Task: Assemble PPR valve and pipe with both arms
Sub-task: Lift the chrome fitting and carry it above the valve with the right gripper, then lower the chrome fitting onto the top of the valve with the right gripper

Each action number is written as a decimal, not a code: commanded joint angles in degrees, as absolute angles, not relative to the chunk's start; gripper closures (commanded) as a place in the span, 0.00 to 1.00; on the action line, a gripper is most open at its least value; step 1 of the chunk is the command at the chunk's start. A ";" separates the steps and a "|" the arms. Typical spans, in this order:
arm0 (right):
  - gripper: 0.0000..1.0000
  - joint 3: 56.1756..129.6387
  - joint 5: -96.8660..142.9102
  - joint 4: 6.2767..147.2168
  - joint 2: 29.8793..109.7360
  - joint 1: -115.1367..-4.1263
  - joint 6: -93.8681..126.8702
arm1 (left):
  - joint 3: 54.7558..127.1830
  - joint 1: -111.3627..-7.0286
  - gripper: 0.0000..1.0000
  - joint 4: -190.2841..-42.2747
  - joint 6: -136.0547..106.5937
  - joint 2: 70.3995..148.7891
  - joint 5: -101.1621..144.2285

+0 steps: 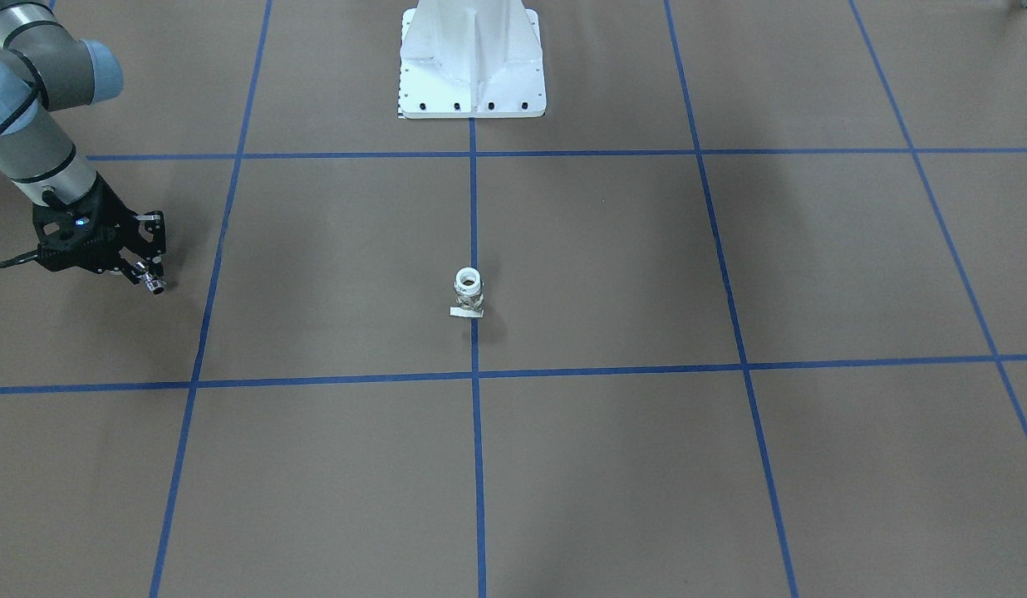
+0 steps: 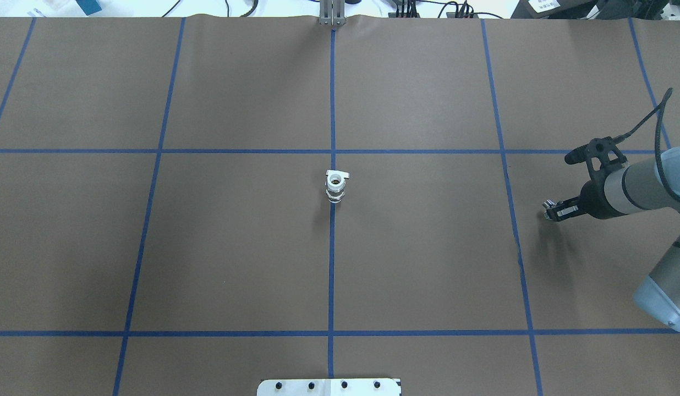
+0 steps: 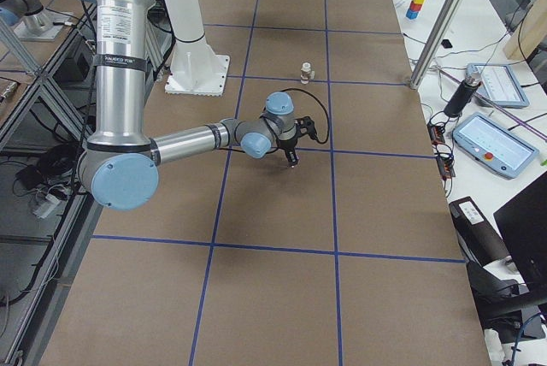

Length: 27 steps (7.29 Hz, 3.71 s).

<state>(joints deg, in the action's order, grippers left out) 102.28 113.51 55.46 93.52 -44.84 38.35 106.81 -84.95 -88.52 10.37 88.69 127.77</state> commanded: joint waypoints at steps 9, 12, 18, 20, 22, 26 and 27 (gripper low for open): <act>1.00 104.94 118.29 78.10 73.59 -51.23 42.08 | 103.10 -88.49 0.00 -91.30 7.39 81.51 134.97; 1.00 106.61 117.61 93.54 61.31 -49.76 56.54 | 103.54 -90.44 0.00 -92.37 7.38 79.45 135.70; 1.00 95.32 103.55 105.73 38.45 -35.70 96.46 | 103.80 -90.62 0.00 -92.37 7.21 79.54 135.62; 1.00 88.54 98.97 105.82 34.03 -32.70 99.66 | 103.80 -90.61 0.00 -92.37 7.03 79.72 135.62; 1.00 87.63 97.83 105.91 34.28 -30.59 100.37 | 103.80 -90.62 0.00 -92.37 6.94 79.72 135.62; 1.00 87.71 97.65 105.73 34.28 -29.62 101.07 | 103.80 -90.53 0.00 -92.37 6.86 79.89 135.62; 1.00 87.71 97.65 105.73 34.36 -29.36 101.07 | 103.80 -90.53 0.00 -92.37 6.86 79.98 135.62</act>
<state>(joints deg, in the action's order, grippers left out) 87.68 97.69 105.74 34.21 -29.65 101.05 103.80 -90.53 -92.37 6.87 79.90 135.62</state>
